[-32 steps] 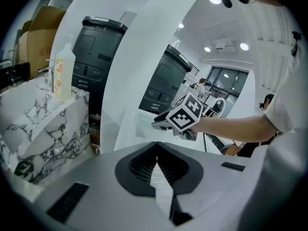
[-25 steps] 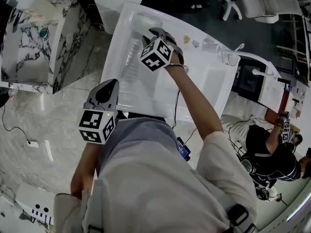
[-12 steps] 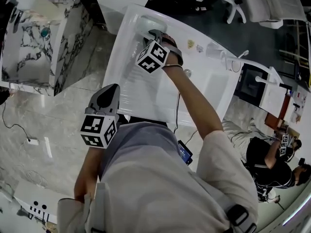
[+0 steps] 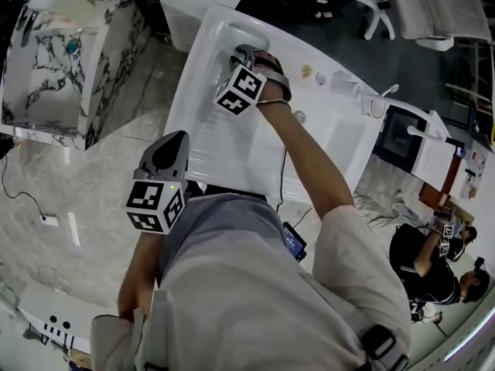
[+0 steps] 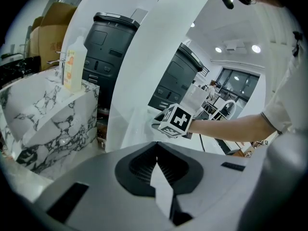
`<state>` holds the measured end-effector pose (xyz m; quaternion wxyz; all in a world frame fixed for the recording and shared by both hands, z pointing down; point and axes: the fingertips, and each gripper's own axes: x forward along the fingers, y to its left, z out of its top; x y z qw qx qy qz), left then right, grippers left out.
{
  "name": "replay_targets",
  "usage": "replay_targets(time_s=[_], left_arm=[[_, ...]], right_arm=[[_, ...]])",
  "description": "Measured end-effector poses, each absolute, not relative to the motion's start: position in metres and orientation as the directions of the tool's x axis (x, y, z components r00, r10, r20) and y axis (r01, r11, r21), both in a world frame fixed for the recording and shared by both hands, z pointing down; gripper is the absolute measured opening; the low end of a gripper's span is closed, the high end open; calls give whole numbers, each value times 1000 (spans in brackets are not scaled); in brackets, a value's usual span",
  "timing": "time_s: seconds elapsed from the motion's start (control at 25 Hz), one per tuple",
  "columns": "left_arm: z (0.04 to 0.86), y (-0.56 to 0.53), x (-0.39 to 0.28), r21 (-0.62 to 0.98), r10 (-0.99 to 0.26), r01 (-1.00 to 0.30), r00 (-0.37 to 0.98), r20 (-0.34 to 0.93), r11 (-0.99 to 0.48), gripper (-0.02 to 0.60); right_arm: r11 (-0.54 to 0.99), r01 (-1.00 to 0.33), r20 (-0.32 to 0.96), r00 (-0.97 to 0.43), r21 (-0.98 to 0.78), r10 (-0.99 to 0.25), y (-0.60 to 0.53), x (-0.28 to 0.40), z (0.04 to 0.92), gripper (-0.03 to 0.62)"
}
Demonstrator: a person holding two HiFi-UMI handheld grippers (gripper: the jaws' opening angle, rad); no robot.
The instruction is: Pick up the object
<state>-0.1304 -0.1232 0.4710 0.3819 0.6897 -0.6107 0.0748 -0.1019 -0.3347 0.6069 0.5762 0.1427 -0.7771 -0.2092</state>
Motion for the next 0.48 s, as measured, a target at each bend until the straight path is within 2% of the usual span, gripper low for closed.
replay_targets(time_s=[0.48], left_arm=[[470, -122, -133, 439, -788, -898, 251, 561, 27, 1]], right_arm=[[869, 13, 836, -278, 495, -473, -334, -101, 604, 72]])
